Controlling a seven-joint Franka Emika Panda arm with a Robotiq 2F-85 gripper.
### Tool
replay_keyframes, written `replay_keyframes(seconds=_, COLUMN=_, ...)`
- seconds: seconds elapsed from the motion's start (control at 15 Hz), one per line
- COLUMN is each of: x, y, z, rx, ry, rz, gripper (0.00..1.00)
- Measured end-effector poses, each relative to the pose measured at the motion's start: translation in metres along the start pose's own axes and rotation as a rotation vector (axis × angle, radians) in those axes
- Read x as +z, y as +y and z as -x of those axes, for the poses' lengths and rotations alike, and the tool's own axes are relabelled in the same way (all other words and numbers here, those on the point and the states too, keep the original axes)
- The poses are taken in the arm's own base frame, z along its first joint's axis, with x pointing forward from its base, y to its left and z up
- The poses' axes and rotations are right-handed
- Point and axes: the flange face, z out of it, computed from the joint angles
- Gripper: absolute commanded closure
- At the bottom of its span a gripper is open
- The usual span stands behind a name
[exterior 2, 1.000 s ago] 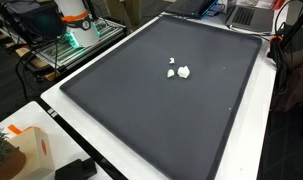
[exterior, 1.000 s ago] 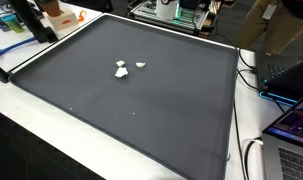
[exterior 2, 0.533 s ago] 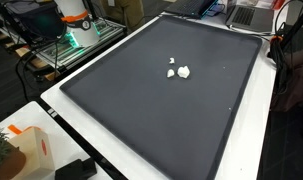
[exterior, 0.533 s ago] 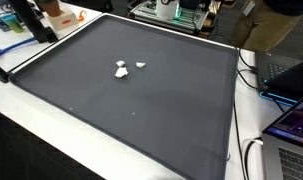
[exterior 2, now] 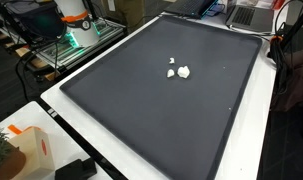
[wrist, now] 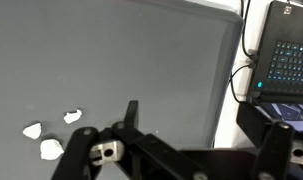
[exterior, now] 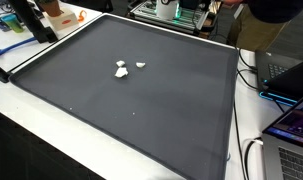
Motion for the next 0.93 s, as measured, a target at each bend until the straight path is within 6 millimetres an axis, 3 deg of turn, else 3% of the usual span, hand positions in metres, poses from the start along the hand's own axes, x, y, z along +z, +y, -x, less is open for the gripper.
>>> replay_keyframes(seconds=0.13, x=0.0, y=-0.001, z=0.0, rx=0.014, ry=-0.017, rz=-0.012, gripper=0.0)
replay_keyframes(seconds=0.27, x=-0.002, y=-0.003, z=-0.002, rx=0.045, ry=-0.03, rz=-0.019, gripper=0.28)
replay_keyframes(seconds=0.4, x=-0.005, y=-0.006, z=-0.006, rx=0.083, ry=-0.035, rz=-0.03, gripper=0.44)
replay_keyframes(seconds=0.73, x=-0.01, y=-0.011, z=-0.016, rx=0.151, ry=-0.033, rz=-0.049, gripper=0.82)
replay_keyframes(seconds=0.93, x=-0.012, y=-0.011, z=-0.019, rx=0.171, ry=-0.032, rz=-0.051, gripper=1.0)
